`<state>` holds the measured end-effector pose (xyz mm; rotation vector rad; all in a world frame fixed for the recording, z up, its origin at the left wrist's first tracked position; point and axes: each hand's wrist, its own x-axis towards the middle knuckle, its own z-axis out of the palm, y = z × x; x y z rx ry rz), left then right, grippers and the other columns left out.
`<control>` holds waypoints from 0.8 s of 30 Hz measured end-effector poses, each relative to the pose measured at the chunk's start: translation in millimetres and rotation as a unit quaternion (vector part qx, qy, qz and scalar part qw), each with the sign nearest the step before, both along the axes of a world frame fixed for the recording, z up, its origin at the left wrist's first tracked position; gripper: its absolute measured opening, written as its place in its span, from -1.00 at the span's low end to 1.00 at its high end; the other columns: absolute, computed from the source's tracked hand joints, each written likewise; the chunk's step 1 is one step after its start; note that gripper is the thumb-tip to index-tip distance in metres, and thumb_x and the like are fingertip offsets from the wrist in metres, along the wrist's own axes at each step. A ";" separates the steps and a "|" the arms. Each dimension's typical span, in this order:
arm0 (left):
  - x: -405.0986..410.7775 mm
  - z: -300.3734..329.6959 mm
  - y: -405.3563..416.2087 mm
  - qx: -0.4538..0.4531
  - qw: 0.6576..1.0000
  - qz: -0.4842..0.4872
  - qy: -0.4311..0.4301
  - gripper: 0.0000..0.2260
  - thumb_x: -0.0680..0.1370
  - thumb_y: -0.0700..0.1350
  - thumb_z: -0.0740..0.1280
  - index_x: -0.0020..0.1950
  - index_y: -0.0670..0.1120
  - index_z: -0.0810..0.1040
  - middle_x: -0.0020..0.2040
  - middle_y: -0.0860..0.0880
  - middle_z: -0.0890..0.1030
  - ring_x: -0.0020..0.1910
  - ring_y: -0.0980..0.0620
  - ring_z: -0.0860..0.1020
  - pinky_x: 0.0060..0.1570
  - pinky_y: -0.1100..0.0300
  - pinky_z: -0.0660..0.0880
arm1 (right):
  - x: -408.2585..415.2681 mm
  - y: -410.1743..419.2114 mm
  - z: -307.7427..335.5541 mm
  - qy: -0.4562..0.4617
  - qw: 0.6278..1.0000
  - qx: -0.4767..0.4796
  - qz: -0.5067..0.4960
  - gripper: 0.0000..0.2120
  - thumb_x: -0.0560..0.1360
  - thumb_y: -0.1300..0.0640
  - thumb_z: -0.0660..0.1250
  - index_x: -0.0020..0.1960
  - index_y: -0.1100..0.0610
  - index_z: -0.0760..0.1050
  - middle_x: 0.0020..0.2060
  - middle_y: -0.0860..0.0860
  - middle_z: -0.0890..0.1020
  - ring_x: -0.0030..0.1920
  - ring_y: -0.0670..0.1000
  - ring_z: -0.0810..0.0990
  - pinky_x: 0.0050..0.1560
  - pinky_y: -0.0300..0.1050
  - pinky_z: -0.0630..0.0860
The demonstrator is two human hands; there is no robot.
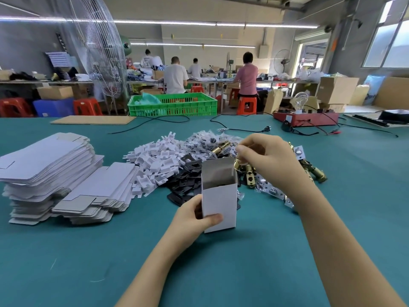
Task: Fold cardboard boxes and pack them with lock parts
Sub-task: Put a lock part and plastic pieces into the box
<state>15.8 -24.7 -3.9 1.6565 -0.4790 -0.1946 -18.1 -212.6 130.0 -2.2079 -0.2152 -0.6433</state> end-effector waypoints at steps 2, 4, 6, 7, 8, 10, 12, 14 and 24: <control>-1.4 0.8 -0.3 -0.007 1.000 -0.003 -0.004 -0.61 0.44 -0.21 0.50 0.23 0.04 0.56 0.10 0.10 0.68 0.12 0.08 0.63 0.13 0.14 0.57 | 2.8 -5.3 -12.1 0.037 0.992 0.118 -0.008 -0.86 0.55 0.10 0.31 -0.11 0.11 0.60 -0.26 0.01 0.68 -0.14 0.05 0.66 -0.07 -0.04 0.58; -2.3 2.3 -0.5 -0.021 1.000 -0.009 -0.005 -0.57 0.40 -0.17 0.49 0.24 0.04 0.55 0.11 0.07 0.68 0.13 0.07 0.63 0.13 0.16 0.57 | 5.8 -5.8 -32.8 0.082 0.971 0.223 -0.019 -0.82 0.58 0.06 0.26 -0.06 0.12 0.58 -0.20 0.02 0.68 -0.06 0.08 0.66 -0.07 -0.09 0.57; -2.0 4.4 -0.6 -0.037 0.999 -0.016 -0.011 -0.61 0.40 -0.12 0.47 0.23 0.03 0.56 0.11 0.06 0.68 0.13 0.07 0.63 0.09 0.21 0.57 | 7.9 -2.0 -56.8 0.126 0.946 0.300 -0.005 -0.77 0.60 0.00 0.22 -0.01 0.12 0.56 -0.15 0.01 0.68 -0.06 0.07 0.66 -0.05 -0.09 0.53; -2.0 5.7 -0.3 -0.053 0.998 -0.018 -0.007 -0.65 0.42 -0.06 0.46 0.20 0.02 0.58 0.12 0.04 0.69 0.14 0.05 0.63 0.08 0.22 0.56 | 7.9 1.2 -68.2 0.144 0.927 0.345 0.016 -0.74 0.61 -0.03 0.20 0.01 0.14 0.56 -0.13 0.01 0.68 -0.07 0.05 0.65 -0.03 -0.06 0.53; -2.1 7.3 0.1 -0.077 0.997 -0.021 0.005 -0.69 0.45 0.01 0.44 0.18 0.01 0.61 0.14 0.00 0.68 0.16 0.01 0.62 0.10 0.18 0.56 | 7.9 4.9 -78.0 0.158 0.907 0.389 0.039 -0.70 0.61 -0.05 0.19 0.02 0.15 0.56 -0.11 0.03 0.67 -0.08 0.04 0.65 -0.03 -0.03 0.53; -1.7 8.5 2.0 -0.120 0.992 -0.030 0.034 -0.64 0.47 0.16 0.40 0.19 0.02 0.63 0.20 -0.06 0.65 0.23 -0.08 0.59 0.22 0.02 0.51 | 6.2 12.0 -92.8 0.171 0.876 0.446 0.066 -0.65 0.61 -0.09 0.15 0.03 0.15 0.57 -0.05 0.06 0.68 -0.11 0.02 0.65 -0.06 -0.04 0.55; -1.3 8.6 2.6 -0.127 0.991 -0.034 0.030 -0.58 0.44 0.25 0.42 0.20 0.06 0.63 0.22 -0.06 0.64 0.24 -0.09 0.58 0.26 -0.05 0.47 | 4.0 16.8 -103.5 0.172 0.864 0.467 0.078 -0.63 0.61 -0.10 0.12 0.02 0.11 0.60 -0.02 0.07 0.69 -0.08 0.01 0.65 -0.01 -0.05 0.55; -2.2 9.4 -0.4 -0.124 0.992 -0.015 0.020 -0.53 0.37 0.32 0.45 0.15 0.08 0.65 0.17 -0.04 0.66 0.18 -0.04 0.60 0.26 -0.08 0.48 | 1.6 19.6 -109.9 0.172 0.860 0.470 0.096 -0.62 0.60 -0.12 0.13 0.01 0.05 0.65 0.02 0.08 0.69 -0.01 0.02 0.65 0.08 -0.03 0.54; -14.7 13.6 -21.3 -0.224 0.974 0.026 0.013 -0.54 0.47 0.17 0.39 0.36 0.20 0.45 0.27 0.00 0.61 0.28 -0.02 0.55 0.32 -0.14 0.43 | 4.4 27.3 -116.1 0.175 0.858 0.475 0.093 -0.42 0.43 -0.28 0.22 0.21 0.16 0.51 0.03 0.06 0.69 0.03 0.02 0.66 -0.02 -0.06 0.61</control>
